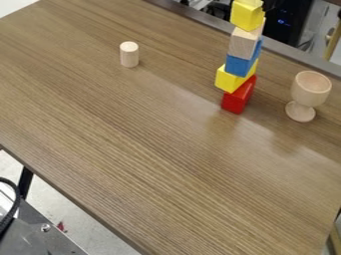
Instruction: Remove the yellow rectangular block on top of the white rectangular block and put it to the left
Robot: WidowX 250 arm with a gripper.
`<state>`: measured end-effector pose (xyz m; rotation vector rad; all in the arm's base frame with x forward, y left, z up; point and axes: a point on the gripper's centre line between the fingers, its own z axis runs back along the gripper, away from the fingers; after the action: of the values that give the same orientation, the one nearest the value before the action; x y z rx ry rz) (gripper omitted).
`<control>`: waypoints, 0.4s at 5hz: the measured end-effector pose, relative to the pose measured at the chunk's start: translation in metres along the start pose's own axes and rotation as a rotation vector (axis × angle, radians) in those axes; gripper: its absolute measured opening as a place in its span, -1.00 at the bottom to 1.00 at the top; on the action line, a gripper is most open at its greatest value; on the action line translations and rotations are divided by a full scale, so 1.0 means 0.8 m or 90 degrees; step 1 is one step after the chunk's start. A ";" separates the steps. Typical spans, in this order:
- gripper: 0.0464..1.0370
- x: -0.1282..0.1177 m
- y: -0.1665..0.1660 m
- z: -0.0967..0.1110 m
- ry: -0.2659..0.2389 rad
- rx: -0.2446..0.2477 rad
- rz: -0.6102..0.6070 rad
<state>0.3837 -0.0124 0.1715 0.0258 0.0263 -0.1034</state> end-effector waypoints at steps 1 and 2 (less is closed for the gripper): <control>0.29 0.001 -0.001 -0.019 0.028 -0.002 -0.002; 0.09 -0.002 -0.002 -0.028 0.040 -0.002 0.001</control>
<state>0.3816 -0.0128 0.1489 0.0256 0.0892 -0.1013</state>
